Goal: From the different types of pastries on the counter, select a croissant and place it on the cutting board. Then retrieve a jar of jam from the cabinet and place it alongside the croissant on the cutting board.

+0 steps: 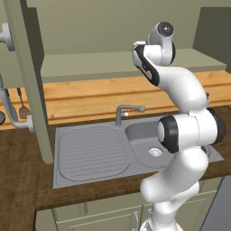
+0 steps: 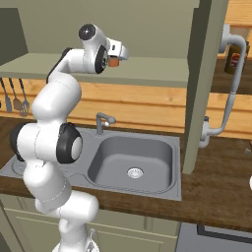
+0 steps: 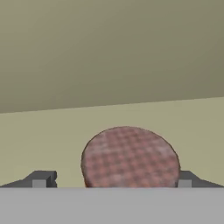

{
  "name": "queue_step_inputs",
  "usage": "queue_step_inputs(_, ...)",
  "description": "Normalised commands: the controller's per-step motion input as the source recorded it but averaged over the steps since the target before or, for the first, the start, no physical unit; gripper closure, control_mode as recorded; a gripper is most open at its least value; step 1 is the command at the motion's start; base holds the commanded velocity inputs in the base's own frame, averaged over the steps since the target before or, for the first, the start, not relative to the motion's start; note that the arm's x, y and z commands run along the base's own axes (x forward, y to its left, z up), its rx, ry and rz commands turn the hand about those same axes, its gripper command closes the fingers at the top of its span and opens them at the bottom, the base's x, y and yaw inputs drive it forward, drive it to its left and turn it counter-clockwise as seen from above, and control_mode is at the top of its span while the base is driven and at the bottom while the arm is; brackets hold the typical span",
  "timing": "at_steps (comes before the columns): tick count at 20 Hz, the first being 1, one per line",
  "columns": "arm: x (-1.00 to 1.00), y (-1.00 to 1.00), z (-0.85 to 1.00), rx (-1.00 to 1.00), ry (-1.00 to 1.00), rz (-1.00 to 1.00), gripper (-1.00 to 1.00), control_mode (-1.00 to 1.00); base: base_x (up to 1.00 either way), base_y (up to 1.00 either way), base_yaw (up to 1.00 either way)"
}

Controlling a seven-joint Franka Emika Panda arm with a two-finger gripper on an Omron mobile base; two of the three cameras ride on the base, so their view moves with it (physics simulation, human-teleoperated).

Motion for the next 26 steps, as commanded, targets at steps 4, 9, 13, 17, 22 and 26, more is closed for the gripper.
queue_step_inputs(4, 0.34, 0.0, -0.09, 0.0, 0.0, 0.0, 1.0, -1.0, 0.0, 0.0, 0.0)
queue_step_inputs(9, 0.13, -0.04, -0.02, 0.0, 0.0, 0.0, 1.0, -1.0, 0.0, 0.0, 0.0)
queue_step_inputs(13, -0.05, -0.1, 0.0, 0.0, 0.0, 0.0, 1.0, -1.0, 0.0, 0.0, 0.0)
queue_step_inputs(17, -0.81, 0.0, 0.02, 0.0, -0.07, 0.0, 1.0, -1.0, 0.0, 0.0, 0.0)
queue_step_inputs(22, -1.0, 0.0, 0.19, 0.0, -0.22, 0.0, 1.0, -1.0, 0.0, 0.0, 0.0)
queue_step_inputs(26, -1.0, 0.0, 0.22, 0.0, -0.2, 0.0, 1.0, -1.0, 0.0, 0.0, 0.0)
